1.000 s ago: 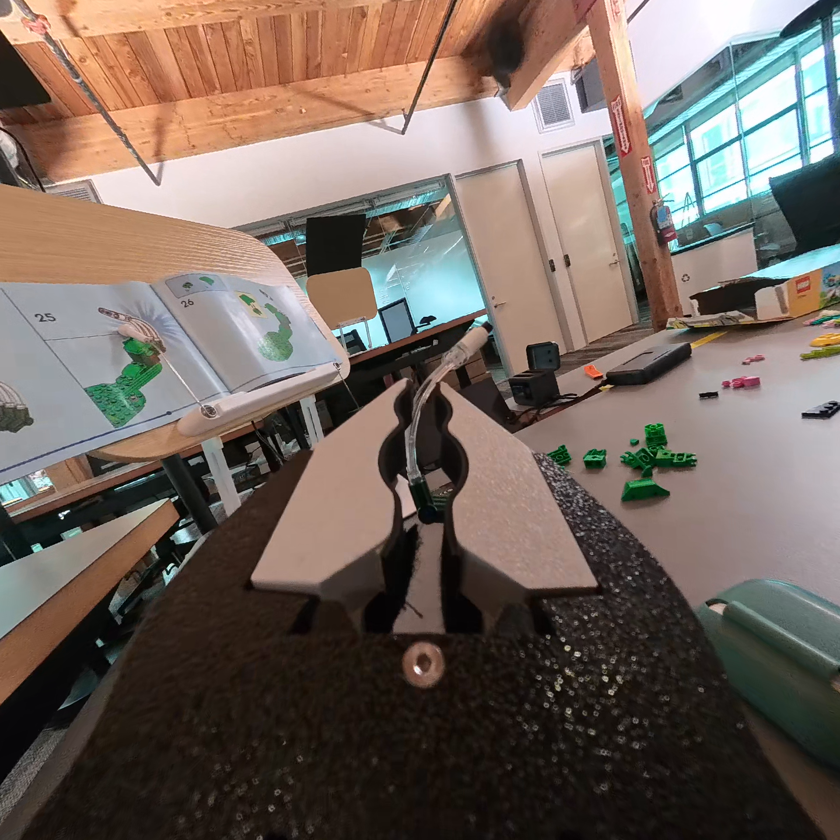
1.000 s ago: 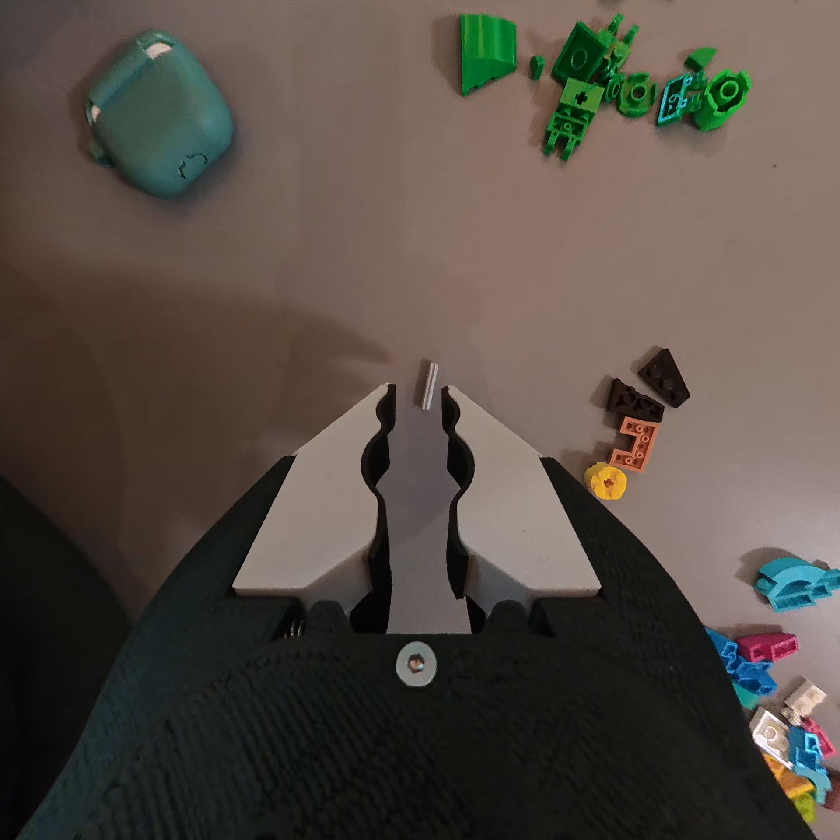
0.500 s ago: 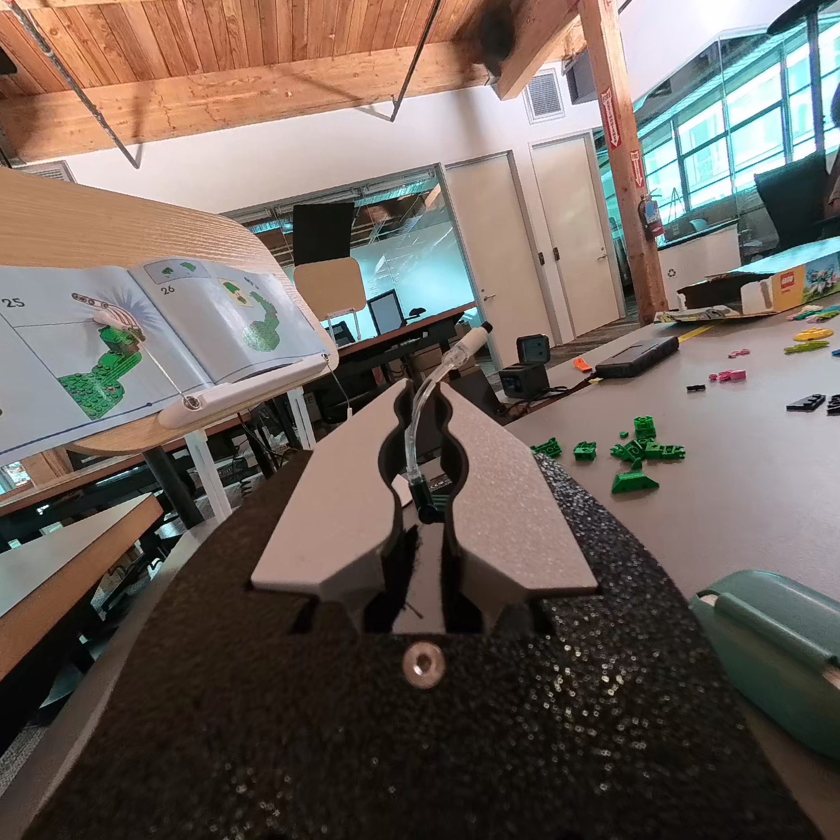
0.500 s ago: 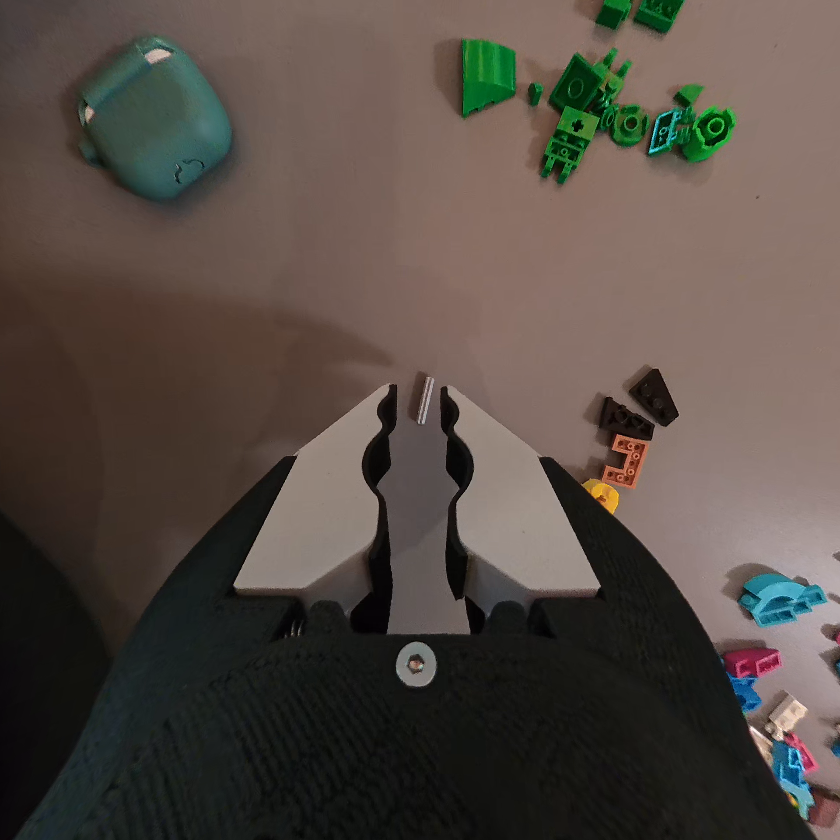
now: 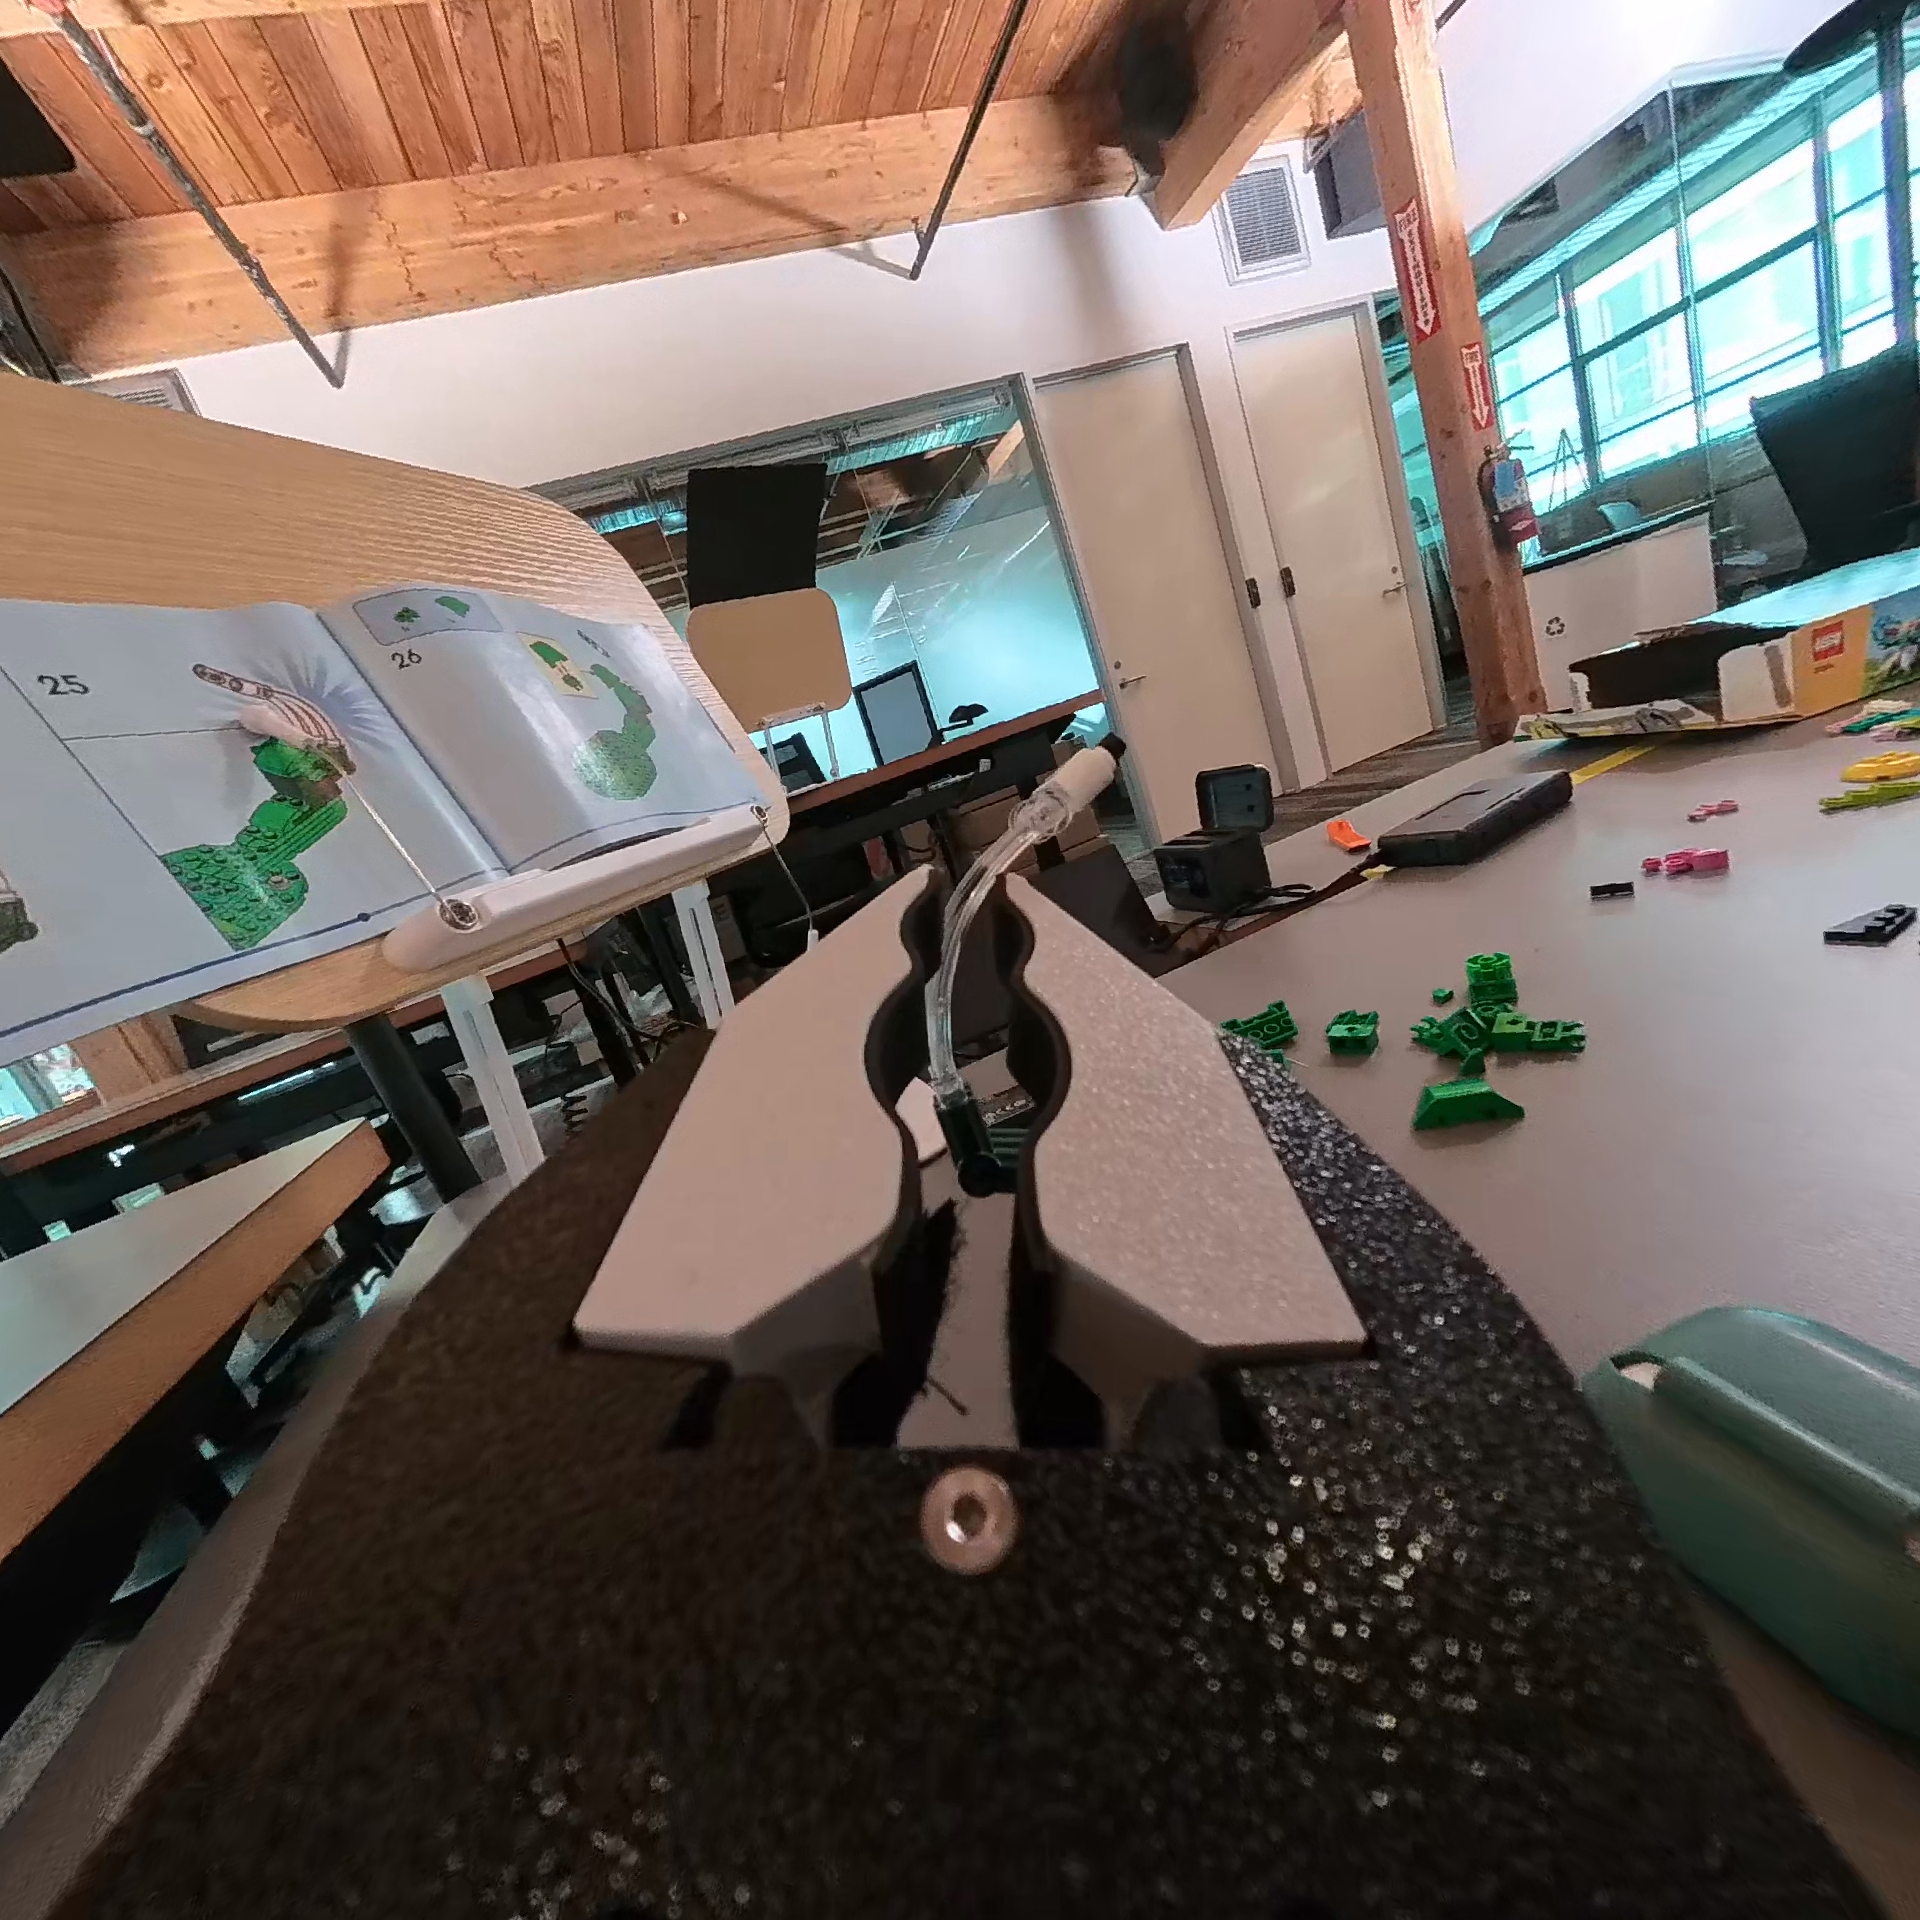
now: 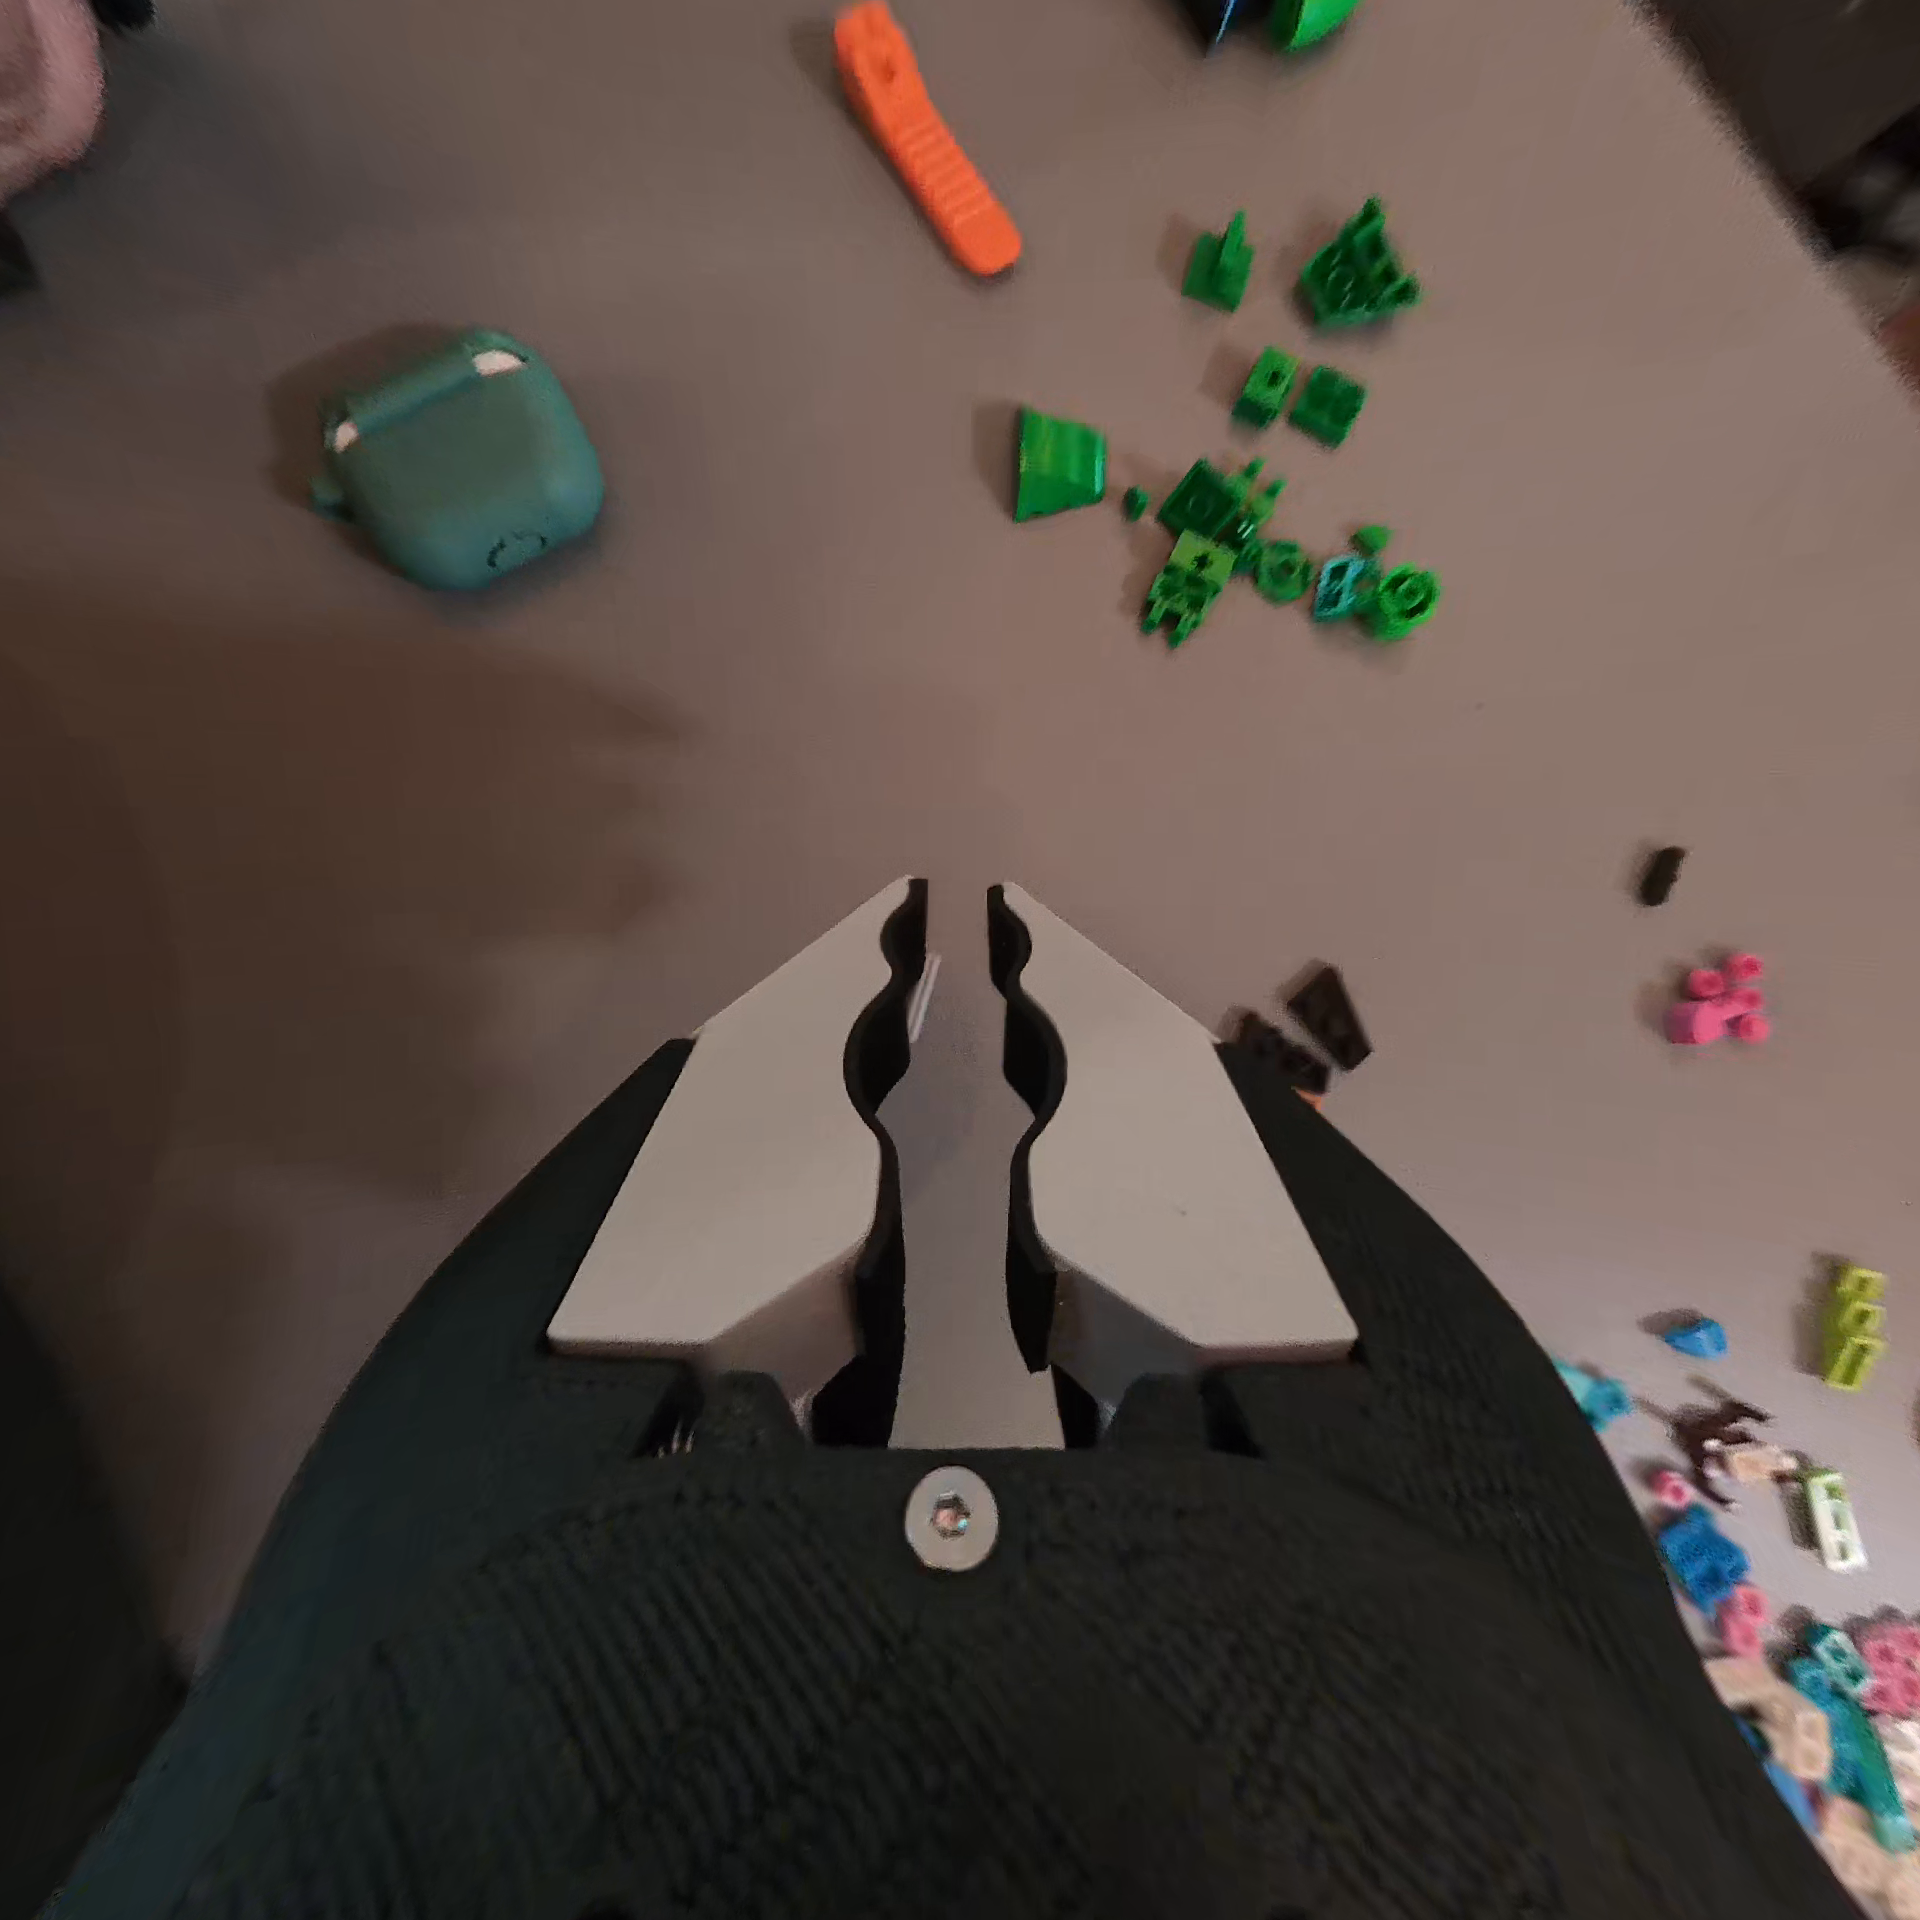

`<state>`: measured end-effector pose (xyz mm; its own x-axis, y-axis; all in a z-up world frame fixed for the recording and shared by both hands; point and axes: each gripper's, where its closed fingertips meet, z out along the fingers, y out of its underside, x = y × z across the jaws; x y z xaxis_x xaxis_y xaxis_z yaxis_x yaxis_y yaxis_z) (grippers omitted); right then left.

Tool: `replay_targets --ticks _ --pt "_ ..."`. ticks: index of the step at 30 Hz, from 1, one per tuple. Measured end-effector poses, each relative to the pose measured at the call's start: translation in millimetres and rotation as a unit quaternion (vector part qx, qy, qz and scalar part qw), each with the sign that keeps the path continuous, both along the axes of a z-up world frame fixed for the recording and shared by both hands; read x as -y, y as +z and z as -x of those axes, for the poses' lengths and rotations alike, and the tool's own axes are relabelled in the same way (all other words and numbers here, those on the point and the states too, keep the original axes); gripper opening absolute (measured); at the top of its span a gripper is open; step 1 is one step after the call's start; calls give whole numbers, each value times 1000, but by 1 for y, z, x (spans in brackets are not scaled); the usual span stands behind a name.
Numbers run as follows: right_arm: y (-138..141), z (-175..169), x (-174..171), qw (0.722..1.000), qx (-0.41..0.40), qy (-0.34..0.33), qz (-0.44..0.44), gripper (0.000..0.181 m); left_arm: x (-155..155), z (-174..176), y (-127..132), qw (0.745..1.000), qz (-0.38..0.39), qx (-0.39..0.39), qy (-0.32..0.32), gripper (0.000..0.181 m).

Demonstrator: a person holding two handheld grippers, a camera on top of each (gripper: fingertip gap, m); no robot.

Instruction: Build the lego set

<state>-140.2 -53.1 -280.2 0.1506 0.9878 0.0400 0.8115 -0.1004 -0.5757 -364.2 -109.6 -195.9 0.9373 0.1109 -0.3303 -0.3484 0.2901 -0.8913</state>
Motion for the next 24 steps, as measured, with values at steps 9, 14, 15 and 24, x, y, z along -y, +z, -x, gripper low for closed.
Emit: replay_targets --ticks 9,14,15,24 --pt "-30 -25 -4 983 176 7 50 14 -2 -6 -2 1000 5 -30 1 6" --pt "-48 -17 4 976 210 25 53 13 -2 -9 -2 999 7 -36 -1 6" --pt "-53 -18 5 974 219 25 61 13 -2 -9 -2 999 8 -37 -2 6" --pt "-60 -20 1 971 233 -2 51 14 -2 -15 -2 998 9 -55 -8 2"
